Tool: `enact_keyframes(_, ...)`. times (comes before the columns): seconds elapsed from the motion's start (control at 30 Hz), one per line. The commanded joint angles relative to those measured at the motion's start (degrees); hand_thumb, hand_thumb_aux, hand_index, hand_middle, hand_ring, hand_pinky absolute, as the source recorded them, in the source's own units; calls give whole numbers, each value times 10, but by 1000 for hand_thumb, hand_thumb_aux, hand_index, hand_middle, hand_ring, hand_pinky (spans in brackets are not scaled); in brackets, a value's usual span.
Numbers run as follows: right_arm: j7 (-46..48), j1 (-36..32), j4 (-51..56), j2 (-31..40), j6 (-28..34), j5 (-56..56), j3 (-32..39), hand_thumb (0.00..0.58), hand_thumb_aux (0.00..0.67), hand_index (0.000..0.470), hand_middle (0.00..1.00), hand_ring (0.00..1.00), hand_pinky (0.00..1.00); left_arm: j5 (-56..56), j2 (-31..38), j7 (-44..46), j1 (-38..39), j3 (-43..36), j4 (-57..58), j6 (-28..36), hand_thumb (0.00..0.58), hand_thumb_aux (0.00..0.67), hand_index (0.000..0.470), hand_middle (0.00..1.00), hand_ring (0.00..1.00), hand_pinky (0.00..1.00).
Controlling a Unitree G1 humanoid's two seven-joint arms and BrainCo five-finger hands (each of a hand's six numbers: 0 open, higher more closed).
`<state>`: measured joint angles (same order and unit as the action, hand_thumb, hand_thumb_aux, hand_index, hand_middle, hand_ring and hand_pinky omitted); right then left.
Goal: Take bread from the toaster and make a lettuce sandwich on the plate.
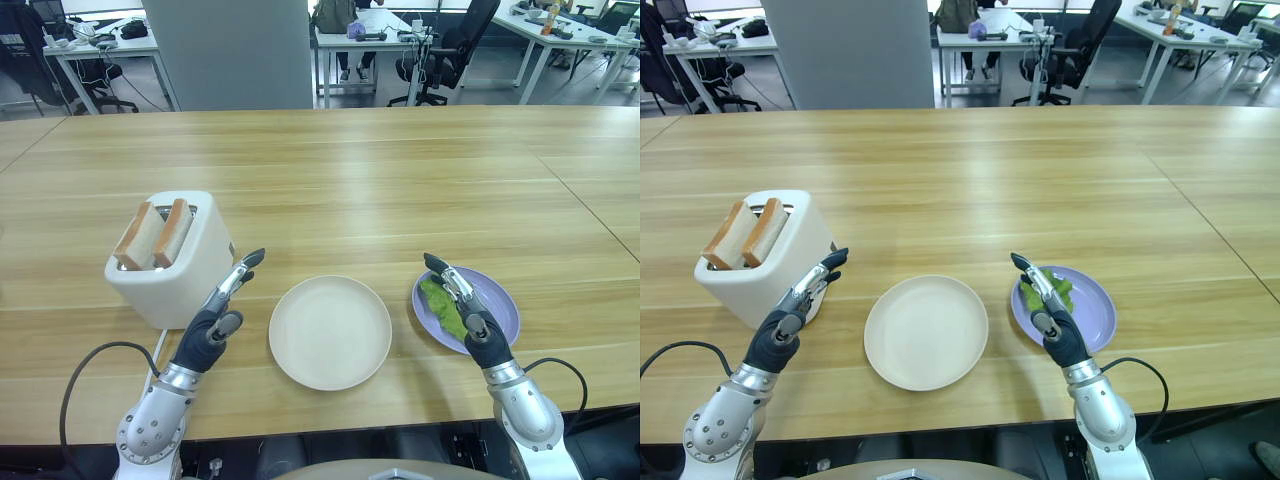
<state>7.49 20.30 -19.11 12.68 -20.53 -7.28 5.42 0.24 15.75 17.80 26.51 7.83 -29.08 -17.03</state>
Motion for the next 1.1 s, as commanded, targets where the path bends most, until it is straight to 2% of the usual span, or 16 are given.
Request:
enact_keyframes(0.03, -26, -10, -17, -11, 65, -62, -7, 0, 0, 0, 0, 0, 0, 14, 2, -3, 5, -9, 13, -4, 0, 0, 0, 0, 0, 0)
enact_keyframes(0.17, -6, -6, -31, -13, 95, -36, 2, 0, 0, 0, 0, 0, 0, 20, -2, -9, 8, -12, 12, -1, 0, 0, 0, 0, 0, 0)
enact_keyframes(0.23, 1, -3, -31, -10, 64, -17, 4, 0, 0, 0, 0, 0, 0, 26, -3, -13, 8, -14, 16, 0, 0, 0, 0, 0, 0, 0)
enact_keyframes(0.33, 10, -3, -27, 4, 48, -26, 6, 0, 0, 0, 0, 0, 0, 43, -8, -30, 9, -10, 16, -4, 0, 0, 0, 0, 0, 0)
enact_keyframes(0.47, 11, -2, -16, 21, 40, -43, 2, 0, 0, 0, 0, 0, 0, 189, -12, -147, -32, 85, -2, 36, 0, 0, 0, 0, 0, 0)
enact_keyframes(0.6, -10, -2, -1, 29, 27, -67, -16, 0, 0, 0, 0, 0, 0, 307, 57, -174, -92, 168, -4, 121, 0, 0, 0, 0, 0, 0)
enact_keyframes(0.7, -22, -3, 8, 33, 20, -82, -25, 0, 0, 0, 0, 0, 0, 370, 117, -162, -131, 180, 18, 166, 0, 0, 0, 0, 0, 0)
enact_keyframes(0.9, -32, -7, 20, 40, 14, -97, -34, 0, 0, 0, 0, 0, 0, 490, 237, -101, -195, 136, 137, 265, 0, 0, 0, 0, 0, 0)
enact_keyframes(1.1, -30, -6, 27, 44, 8, -100, -36, 0, 0, 0, 0, 0, 0, 542, 303, -54, -244, 57, 276, 322, 0, 0, 0, 0, 0, 0)
